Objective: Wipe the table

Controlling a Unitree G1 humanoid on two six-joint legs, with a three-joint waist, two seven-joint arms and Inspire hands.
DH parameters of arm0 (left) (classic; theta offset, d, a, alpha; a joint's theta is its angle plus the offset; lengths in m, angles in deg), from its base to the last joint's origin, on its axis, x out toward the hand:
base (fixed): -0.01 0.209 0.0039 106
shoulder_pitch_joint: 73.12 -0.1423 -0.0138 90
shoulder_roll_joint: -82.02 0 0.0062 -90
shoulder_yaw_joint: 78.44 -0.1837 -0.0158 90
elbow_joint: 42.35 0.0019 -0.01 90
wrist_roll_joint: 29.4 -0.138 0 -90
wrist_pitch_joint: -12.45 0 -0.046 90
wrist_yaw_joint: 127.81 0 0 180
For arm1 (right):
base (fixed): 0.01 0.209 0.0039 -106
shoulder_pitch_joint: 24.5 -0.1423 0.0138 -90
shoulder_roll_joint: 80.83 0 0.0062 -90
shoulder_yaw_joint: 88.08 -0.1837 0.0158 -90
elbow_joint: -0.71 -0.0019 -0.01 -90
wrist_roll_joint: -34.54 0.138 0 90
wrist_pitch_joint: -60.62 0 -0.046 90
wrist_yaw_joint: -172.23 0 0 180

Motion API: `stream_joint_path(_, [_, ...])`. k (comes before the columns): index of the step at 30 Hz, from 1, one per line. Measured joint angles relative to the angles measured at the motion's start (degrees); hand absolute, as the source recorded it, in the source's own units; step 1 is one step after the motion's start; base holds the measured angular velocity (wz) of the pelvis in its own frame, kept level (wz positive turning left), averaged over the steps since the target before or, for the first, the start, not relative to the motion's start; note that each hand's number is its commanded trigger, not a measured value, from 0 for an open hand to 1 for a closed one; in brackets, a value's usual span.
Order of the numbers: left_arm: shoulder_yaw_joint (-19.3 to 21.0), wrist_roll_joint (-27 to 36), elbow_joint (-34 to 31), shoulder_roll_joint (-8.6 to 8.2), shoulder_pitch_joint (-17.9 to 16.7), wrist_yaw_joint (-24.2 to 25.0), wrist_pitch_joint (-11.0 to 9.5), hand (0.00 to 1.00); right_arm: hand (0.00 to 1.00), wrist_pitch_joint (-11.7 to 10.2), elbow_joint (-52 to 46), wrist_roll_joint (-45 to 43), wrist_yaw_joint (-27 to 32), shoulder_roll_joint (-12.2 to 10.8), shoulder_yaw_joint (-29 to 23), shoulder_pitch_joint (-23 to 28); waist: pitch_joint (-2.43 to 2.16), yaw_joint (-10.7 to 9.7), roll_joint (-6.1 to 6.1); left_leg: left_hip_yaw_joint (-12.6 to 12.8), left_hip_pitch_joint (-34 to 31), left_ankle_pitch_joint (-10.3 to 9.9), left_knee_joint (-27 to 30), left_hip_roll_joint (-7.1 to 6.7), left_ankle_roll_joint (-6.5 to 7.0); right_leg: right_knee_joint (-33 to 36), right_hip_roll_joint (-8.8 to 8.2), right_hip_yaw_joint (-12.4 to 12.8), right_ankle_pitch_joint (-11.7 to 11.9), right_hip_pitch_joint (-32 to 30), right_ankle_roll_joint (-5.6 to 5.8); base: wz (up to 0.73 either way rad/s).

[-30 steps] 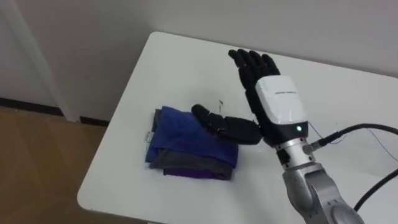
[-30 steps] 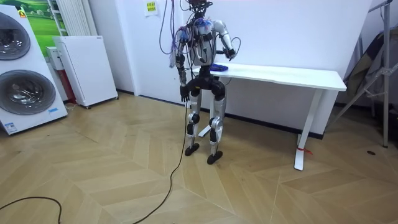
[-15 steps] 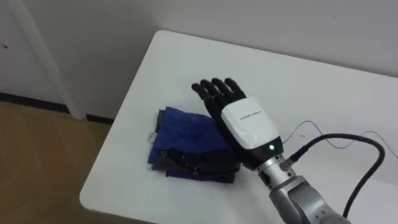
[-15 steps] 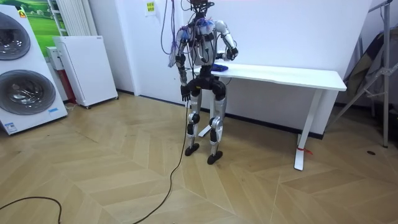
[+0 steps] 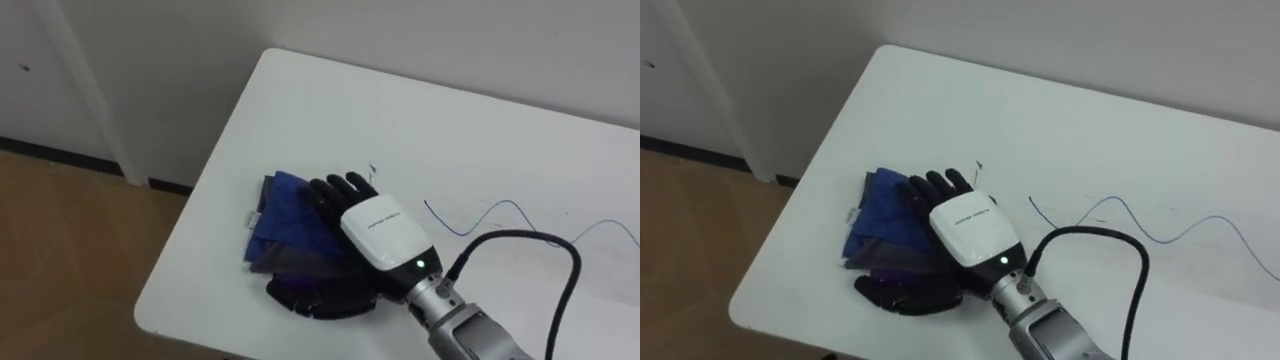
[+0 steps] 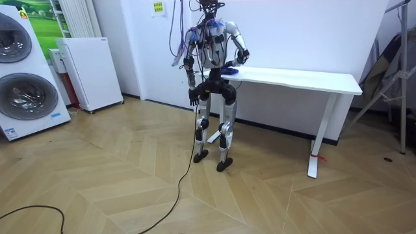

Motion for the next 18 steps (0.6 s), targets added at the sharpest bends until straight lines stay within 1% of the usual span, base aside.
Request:
stream_joint_path(3, [0.0,0.0,0.1,0.03,0.0,0.0,0.1,0.00,0.00,0.1,2.4,0.0,-0.4,0.0,0.0,0.0,-0.01,-0.1,-0.01,0.0,0.1,0.0,0.0,-0.09,0.01,0.0,-0.14,-0.6,0.0,0.3,0.00,0.04])
stream_joint_path(4, [-0.2,0.0,0.1,0.04,0.0,0.0,0.1,0.00,0.00,-0.1,3.3,0.0,0.2,-0.1,0.0,-0.2,-0.05,-0.4,-0.08,0.0,0.1,0.0,0.0,-0.14,0.02,0.0,-0.20,-0.8,0.0,0.3,0.01,0.13])
stream_joint_path(7, [-0.9,0.0,0.1,0.07,0.1,0.1,0.1,0.00,0.00,-0.1,4.9,0.0,1.5,-0.1,0.0,-0.3,-0.15,-0.5,-0.27,0.0,0.2,0.0,0.1,-0.25,0.03,0.0,-0.41,-1.5,0.0,0.8,0.01,0.14])
stream_joint_path(9, [-1.5,0.0,0.1,0.16,0.0,0.1,0.0,0.00,0.00,-0.2,6.0,0.1,2.3,-0.1,0.0,-0.3,-0.13,-0.4,-0.38,0.0,0.3,0.0,0.1,-0.33,0.03,0.0,-0.51,-1.3,0.0,1.0,0.01,0.06])
stream_joint_path(11, [-1.6,0.5,0.1,0.17,0.0,0.1,-0.1,0.00,0.00,-1.1,7.3,1.0,3.4,0.0,0.0,-0.6,-0.04,-0.4,-0.58,0.0,0.3,0.0,0.1,-0.44,0.07,0.0,-0.60,-1.3,0.0,1.0,0.01,0.00])
stream_joint_path(13, [-1.5,0.5,0.1,0.18,0.0,0.1,-0.3,0.00,0.00,-1.5,7.9,2.4,4.1,0.0,-0.1,-0.7,-0.04,-0.3,-0.65,0.1,0.3,0.0,0.1,-0.47,0.08,-0.1,-0.62,-1.3,0.0,1.1,0.01,0.00])
stream_joint_path(16, [-1.5,0.5,0.1,0.29,-0.3,0.1,-0.5,0.00,0.00,-2.5,8.3,4.9,4.0,0.0,-0.5,-0.7,-0.01,-0.3,-0.58,0.1,0.3,0.0,0.2,-0.50,0.08,-0.1,-0.63,-1.3,0.0,1.2,0.01,0.00])
stream_joint_path(18, [-1.3,0.5,0.1,0.28,-0.5,0.1,-0.7,0.00,0.00,-3.3,8.4,4.9,4.0,0.1,-1.3,-0.6,0.12,-0.4,-0.40,0.1,0.2,0.0,0.5,-0.51,0.09,-0.1,-0.62,-1.3,0.0,1.2,0.01,0.03])
